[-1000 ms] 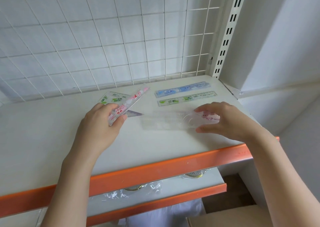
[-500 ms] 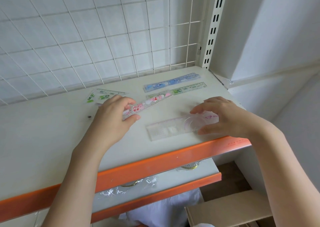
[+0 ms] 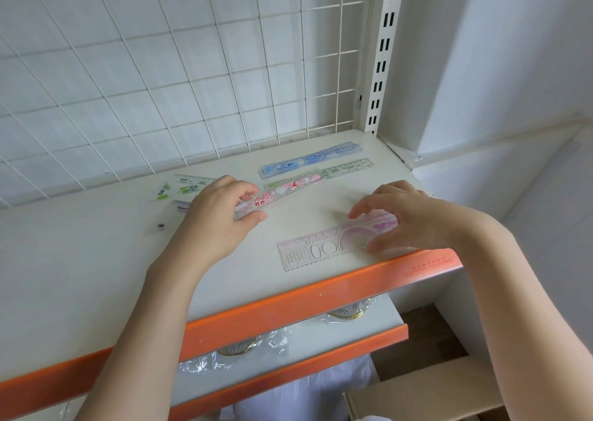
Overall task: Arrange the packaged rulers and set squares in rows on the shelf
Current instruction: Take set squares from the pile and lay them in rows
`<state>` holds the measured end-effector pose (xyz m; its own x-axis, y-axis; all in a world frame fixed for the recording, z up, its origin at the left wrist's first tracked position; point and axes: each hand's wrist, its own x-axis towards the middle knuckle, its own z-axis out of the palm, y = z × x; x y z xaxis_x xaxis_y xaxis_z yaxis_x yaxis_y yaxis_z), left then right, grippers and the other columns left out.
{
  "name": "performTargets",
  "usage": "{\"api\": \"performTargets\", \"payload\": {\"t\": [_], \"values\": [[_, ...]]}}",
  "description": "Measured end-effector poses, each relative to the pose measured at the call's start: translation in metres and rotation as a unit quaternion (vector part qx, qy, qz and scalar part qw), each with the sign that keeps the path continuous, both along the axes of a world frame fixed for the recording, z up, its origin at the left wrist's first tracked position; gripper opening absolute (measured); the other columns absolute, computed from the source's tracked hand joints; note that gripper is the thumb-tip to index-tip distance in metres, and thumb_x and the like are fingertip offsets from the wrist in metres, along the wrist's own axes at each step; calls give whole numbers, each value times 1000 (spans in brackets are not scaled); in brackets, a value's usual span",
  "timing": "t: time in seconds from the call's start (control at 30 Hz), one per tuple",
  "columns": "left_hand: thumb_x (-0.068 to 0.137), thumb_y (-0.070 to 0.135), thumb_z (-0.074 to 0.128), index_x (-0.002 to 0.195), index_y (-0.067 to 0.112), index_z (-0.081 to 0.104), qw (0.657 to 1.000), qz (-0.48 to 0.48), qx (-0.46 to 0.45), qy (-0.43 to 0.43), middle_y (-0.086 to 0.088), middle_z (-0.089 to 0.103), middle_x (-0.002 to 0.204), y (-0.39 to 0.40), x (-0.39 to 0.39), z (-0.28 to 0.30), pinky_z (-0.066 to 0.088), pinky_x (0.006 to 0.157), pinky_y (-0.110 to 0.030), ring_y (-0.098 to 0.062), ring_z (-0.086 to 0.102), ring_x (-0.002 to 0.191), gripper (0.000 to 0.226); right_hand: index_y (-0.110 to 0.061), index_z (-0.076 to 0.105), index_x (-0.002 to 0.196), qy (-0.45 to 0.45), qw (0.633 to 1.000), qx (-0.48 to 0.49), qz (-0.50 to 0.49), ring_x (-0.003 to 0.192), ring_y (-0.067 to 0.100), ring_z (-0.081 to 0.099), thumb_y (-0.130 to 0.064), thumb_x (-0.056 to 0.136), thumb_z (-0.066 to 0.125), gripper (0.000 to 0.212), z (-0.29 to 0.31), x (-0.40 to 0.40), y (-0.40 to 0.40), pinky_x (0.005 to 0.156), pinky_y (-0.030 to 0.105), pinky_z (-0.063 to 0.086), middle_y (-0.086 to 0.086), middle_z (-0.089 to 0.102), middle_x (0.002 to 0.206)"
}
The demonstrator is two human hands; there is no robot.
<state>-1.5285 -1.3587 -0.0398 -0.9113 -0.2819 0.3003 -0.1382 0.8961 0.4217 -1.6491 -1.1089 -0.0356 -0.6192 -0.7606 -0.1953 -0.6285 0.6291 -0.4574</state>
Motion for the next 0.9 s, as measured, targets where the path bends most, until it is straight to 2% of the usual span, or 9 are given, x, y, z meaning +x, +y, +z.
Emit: {"api": "performTargets", "payload": {"t": [0.1,0.2,0.3,0.37,0.57,0.7,0.8,0.9], "values": [[79,20,73,111,13,65,1000,-15,4,-6,5,52,96,6,-9,1,32,77,-18,-8,46,86,33,-51,49,113,-10,1000,-3,-5,123,7,24,-35,76,72,47,0,-1,1,96,26,24,-16,46,118],[80,21,72,113,13,64,999,-40,8,-20,2,55,99,14,-25,1,37,81,-22,-11,50,89,35,-44,49,121,-14,1000,-19,-6,121,6,30,-33,80,70,46,0,-1,2,101,28,29,-16,49,120],[80,24,71,115,12,63,996,-75,-1,-53,0,57,106,24,-44,-3,42,93,-29,-13,55,98,38,-40,53,113,-39,997,-69,-25,111,10,49,-32,85,65,31,-1,-2,2,93,25,38,-15,54,113],[81,26,71,116,12,62,993,-96,-12,-73,-2,57,110,30,-55,-5,42,95,-32,-15,56,104,39,-38,55,106,-32,993,-108,-44,106,9,54,-31,87,63,22,-3,-3,2,87,22,40,-13,58,107],[81,29,70,120,13,60,989,-112,-24,-95,-3,56,115,36,-74,-7,42,95,-33,-15,55,108,43,-33,58,102,-2,987,-141,-80,100,13,57,-32,87,61,15,-8,-2,0,88,30,46,-9,61,102],[83,27,68,123,12,57,984,-135,-11,-114,-2,55,117,35,-77,-10,39,89,-22,-13,53,104,44,-29,60,105,15,985,-142,-99,98,16,58,-31,88,61,17,-10,0,-3,87,34,47,-10,60,99],[85,22,67,121,10,60,983,-146,-3,-111,-5,59,116,34,-78,-12,34,82,-15,-13,54,102,38,-27,60,105,34,983,-144,-109,97,16,58,-29,88,61,17,-11,3,-7,86,33,46,-10,61,99],[87,23,65,117,10,62,983,-153,13,-98,-5,62,115,36,-79,-14,38,87,-19,-16,56,104,33,-24,62,106,56,981,-150,-112,97,15,58,-27,89,61,18,-10,6,-15,80,27,43,-7,62,100]]}}
